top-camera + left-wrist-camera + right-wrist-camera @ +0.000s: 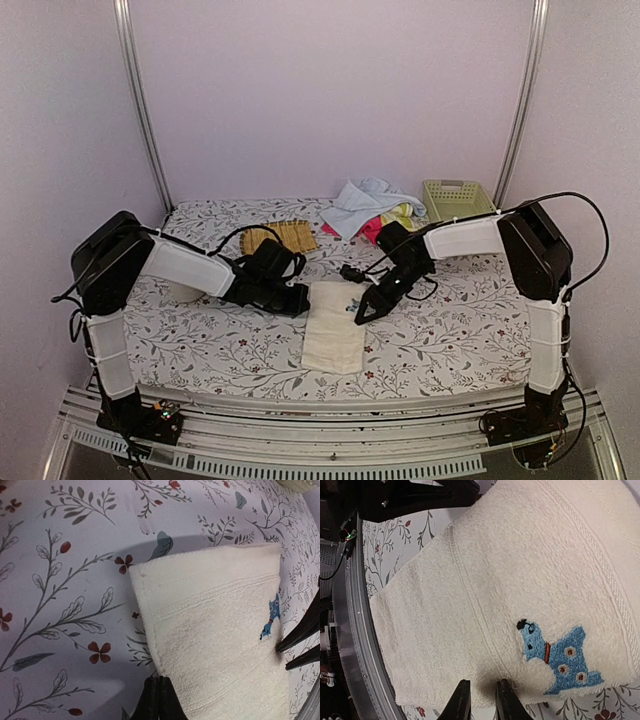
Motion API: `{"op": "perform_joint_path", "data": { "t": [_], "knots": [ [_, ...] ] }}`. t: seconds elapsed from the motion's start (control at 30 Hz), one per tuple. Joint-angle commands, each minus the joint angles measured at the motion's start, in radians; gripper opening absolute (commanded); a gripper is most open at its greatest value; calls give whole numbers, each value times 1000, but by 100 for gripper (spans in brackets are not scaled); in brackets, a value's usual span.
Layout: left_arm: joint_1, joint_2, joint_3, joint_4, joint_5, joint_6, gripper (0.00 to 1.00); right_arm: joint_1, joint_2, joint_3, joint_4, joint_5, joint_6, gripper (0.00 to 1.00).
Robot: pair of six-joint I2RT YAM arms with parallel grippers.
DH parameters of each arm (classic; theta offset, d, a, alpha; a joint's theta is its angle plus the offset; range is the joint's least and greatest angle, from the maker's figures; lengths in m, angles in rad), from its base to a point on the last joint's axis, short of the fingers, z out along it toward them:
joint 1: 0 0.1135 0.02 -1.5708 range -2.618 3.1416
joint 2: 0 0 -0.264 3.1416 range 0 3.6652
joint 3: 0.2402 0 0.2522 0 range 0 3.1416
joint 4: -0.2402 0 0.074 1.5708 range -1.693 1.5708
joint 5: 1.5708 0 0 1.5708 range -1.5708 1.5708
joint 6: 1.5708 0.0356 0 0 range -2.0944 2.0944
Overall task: Roll the towels
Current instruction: Rotate the towel at the center of the board.
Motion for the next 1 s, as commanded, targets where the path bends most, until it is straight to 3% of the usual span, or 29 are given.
{"op": "perform_joint_path", "data": {
  "t": [0.0, 0.27, 0.37, 0.47, 0.63, 0.97],
  "knots": [
    [4, -27, 29, -62, -25, 28, 0, -23, -102, -9, -5, 28, -14, 23],
    [-42, -247, -121, -41, -8, -22, 0, -61, -45, 149, -51, -12, -17, 24],
    [-85, -302, -210, 68, 56, -19, 0, -61, 14, 209, -58, -13, -5, 23],
    [-115, -329, -305, 245, 220, -36, 0, -63, 65, 244, -68, -28, -1, 23],
    [-156, -281, -395, 424, 345, -95, 0, -70, 146, 258, -76, -35, -3, 22],
    [-259, -85, -357, 389, 289, -106, 0, -72, 246, 315, -82, 76, 4, 21]
  ]
}}
